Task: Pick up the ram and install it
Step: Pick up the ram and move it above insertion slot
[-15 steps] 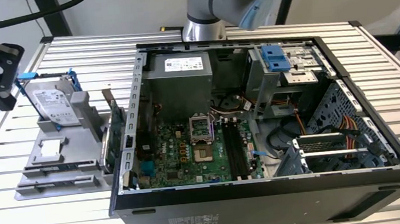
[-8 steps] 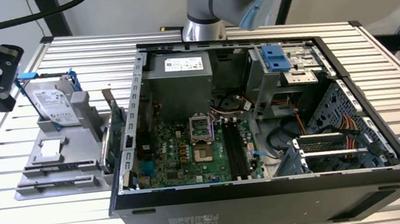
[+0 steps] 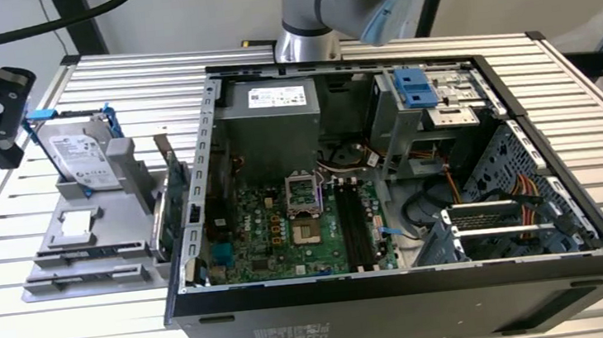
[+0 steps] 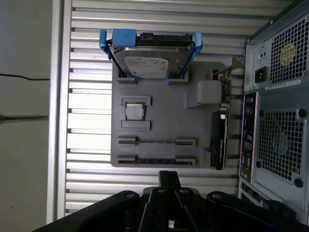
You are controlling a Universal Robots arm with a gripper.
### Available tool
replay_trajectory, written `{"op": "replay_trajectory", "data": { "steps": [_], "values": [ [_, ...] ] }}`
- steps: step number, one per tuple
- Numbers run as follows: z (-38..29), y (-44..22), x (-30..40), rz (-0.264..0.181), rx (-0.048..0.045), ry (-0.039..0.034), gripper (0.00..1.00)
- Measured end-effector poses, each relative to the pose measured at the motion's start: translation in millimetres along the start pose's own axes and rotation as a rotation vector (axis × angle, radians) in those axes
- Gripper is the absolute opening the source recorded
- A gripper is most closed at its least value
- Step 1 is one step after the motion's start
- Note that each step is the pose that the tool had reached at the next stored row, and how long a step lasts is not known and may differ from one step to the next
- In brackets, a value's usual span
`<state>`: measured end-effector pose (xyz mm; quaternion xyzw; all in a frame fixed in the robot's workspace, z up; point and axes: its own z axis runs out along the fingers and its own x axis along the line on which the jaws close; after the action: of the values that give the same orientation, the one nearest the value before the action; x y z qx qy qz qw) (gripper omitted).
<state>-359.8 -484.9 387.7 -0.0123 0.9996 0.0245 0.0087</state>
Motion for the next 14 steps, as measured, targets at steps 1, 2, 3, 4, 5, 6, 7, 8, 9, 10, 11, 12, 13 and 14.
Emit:
{"op": "replay_trajectory", "data": {
  "steps": [1, 2, 3, 4, 5, 6, 7, 8, 9, 10, 11, 12, 13, 14],
  "values": [
    [0.0, 0.0, 0.0, -0.001, -0.0001, 0.0, 0.0],
    [0.0, 0.0, 0.0, -0.003, -0.0001, 0.0002, 0.0],
    [0.0, 0.0, 0.0, -0.006, -0.0001, 0.0004, 0.0],
    [0.0, 0.0, 0.1, -0.011, -0.0002, 0.0006, 0.0],
    [0.0, 0.0, 0.1, -0.017, -0.0003, 0.0008, 0.0],
    [0.0, 0.0, 0.1, -0.023, -0.0004, 0.0012, 0.0],
    [0.0, 0.0, 0.2, -0.03, -0.0005, 0.0015, 0.0],
    [0.0, 0.0, 0.2, -0.038, -0.0006, 0.0019, 0.0],
    [-0.1, 0.0, 0.2, -0.045, -0.0008, 0.0023, 0.0],
    [-0.1, 0.0, 0.2, -0.052, -0.0009, 0.0027, 0.0],
    [-0.1, 0.0, 0.3, -0.06, -0.001, 0.0031, 0.0],
    [0.0, 0.0, 0.3, -0.068, -0.0013, 0.0034, 0.0],
    [0.0, 0.0, 0.3, -0.076, -0.0014, 0.0038, 0.0],
    [0.0, 0.0, 0.3, -0.084, -0.0016, 0.0041, 0.0]
  ]
}}
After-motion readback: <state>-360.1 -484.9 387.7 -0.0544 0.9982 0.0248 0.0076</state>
